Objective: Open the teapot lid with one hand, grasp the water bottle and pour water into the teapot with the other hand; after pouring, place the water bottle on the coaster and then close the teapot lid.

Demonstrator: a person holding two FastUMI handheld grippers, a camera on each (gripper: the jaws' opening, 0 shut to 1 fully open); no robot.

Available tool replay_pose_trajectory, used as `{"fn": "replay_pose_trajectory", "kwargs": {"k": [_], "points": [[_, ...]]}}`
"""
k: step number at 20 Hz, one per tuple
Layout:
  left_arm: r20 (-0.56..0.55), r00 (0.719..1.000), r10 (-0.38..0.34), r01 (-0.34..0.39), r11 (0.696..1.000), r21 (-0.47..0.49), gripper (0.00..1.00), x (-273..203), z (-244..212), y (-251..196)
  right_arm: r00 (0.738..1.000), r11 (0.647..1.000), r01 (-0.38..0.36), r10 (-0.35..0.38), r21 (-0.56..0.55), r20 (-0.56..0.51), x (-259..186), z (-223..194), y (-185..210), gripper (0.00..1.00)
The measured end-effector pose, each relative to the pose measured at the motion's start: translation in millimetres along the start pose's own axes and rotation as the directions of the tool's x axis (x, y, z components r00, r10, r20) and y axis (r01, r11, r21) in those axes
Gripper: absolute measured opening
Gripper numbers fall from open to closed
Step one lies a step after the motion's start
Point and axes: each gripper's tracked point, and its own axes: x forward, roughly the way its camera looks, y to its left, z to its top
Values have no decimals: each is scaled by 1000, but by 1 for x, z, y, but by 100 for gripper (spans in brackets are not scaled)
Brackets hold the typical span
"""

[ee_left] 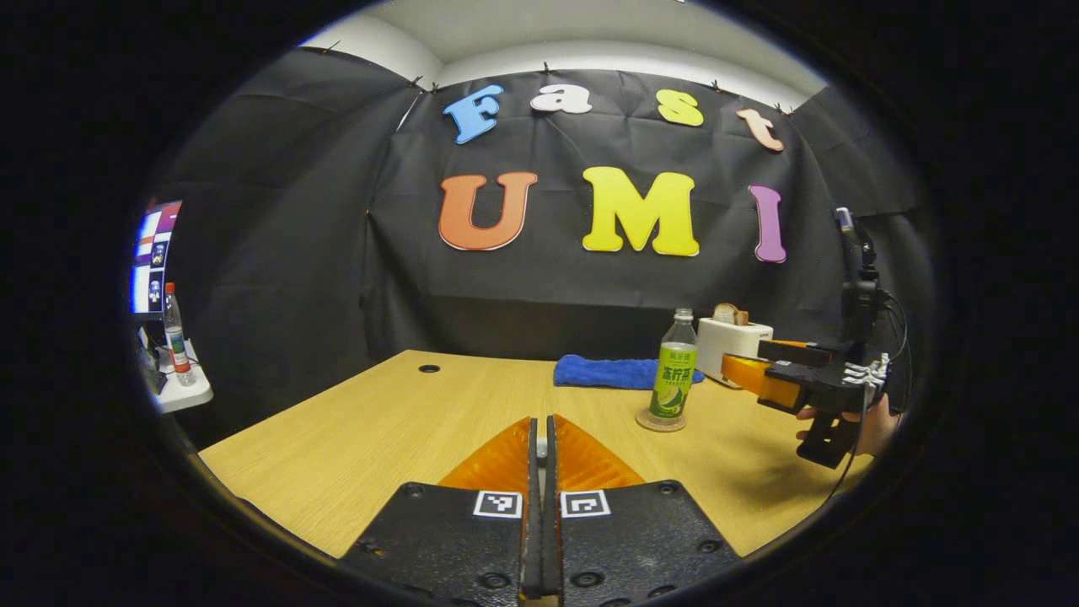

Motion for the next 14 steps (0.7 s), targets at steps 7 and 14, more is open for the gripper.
{"fn": "replay_pose_trajectory", "kwargs": {"k": [7,14], "points": [[15,1000,-6,5,1000,25,3,19,0,-22,996,996,86,-87,33,37,-77,-14,-38,98],[-58,998,13,-11,1000,22,3,44,-36,-26,986,988,154,-155,20,60,-105,-20,-64,98]]}}
